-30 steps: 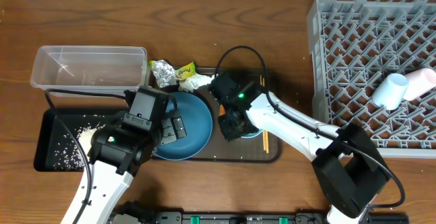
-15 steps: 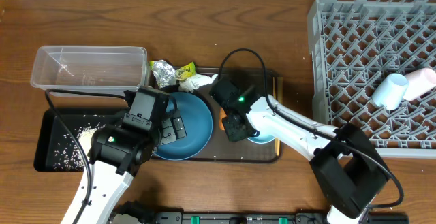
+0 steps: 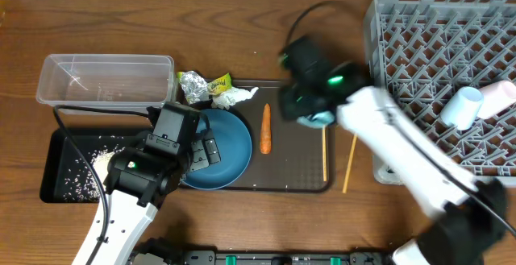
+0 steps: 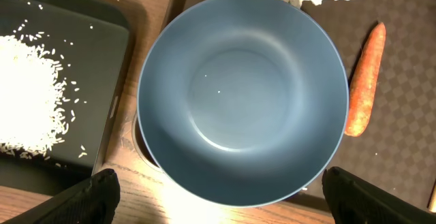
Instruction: Sort waste into correct bins and load items into the dishwasher rack
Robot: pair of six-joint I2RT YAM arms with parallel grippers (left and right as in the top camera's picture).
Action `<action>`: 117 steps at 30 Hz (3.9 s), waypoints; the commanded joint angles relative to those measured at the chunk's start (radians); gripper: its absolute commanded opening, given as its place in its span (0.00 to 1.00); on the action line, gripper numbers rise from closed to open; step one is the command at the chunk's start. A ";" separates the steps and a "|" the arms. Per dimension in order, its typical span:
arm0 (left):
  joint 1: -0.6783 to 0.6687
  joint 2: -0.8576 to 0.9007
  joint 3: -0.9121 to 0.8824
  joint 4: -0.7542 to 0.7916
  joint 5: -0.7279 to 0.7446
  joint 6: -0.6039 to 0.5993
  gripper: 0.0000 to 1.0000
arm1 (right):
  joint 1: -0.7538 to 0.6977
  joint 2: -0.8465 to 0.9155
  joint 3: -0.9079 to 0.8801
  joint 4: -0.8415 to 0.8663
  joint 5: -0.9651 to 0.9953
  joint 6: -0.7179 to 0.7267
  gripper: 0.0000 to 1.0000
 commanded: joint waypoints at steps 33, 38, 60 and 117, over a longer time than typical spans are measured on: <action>0.003 -0.002 0.013 -0.003 -0.019 0.002 0.98 | -1.174 0.323 0.049 0.896 -0.917 -0.029 0.11; 0.003 -0.002 0.013 -0.002 -0.019 0.002 0.98 | -1.188 0.383 0.049 1.002 -0.877 0.007 0.07; 0.003 -0.002 0.013 -0.002 -0.019 0.002 0.98 | -1.364 0.390 0.049 0.995 -0.742 0.269 0.01; 0.003 -0.002 0.013 -0.003 -0.019 0.002 0.98 | -1.478 0.489 0.048 1.226 -1.096 0.484 0.59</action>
